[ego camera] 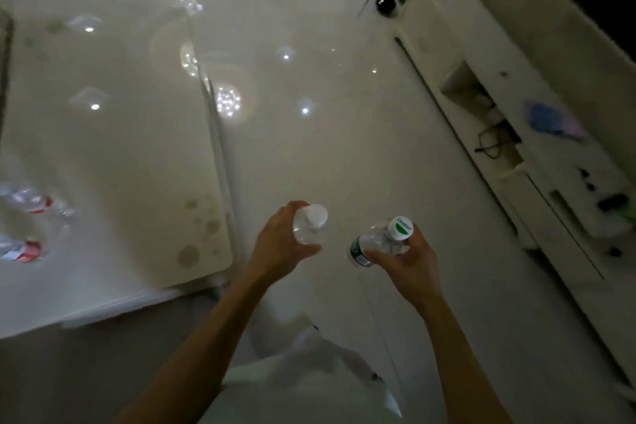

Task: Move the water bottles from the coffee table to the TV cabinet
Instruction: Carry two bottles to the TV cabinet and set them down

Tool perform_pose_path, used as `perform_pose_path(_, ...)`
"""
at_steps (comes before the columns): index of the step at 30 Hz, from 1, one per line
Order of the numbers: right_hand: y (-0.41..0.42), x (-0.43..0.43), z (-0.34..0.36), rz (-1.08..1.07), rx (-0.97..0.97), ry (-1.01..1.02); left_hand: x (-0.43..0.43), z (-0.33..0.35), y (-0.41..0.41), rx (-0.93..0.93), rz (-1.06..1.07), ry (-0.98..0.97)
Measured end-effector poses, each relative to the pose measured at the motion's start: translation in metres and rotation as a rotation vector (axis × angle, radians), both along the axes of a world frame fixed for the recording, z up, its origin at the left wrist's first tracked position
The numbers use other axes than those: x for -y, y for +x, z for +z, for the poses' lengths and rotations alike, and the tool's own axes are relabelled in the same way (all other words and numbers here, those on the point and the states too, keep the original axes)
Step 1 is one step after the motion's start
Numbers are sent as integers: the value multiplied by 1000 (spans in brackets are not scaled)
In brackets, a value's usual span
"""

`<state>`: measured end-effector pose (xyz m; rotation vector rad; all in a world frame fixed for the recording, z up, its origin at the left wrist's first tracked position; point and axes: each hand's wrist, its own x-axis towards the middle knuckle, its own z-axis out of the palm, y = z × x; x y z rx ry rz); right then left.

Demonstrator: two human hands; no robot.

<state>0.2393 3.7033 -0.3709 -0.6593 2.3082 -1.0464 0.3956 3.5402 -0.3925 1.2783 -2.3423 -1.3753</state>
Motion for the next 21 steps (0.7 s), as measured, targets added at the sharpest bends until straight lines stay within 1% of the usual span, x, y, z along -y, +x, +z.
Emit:
perform_pose_path(4,-40,-72,4,-225,17,19,-36,21,-61,-45,-201,-66)
perform_pose_path(10,-67,-155,14,-550,25,9,-90,45,-142,-98,-418,-19)
perform_pose_path(15,-78,-202,11,-802,50,-33,-129,54,-200,-95,-625,14)
perform_pose_path(21,-105,-241,13,-1019,61,-10,-166,44,-278,-65,-867,6)
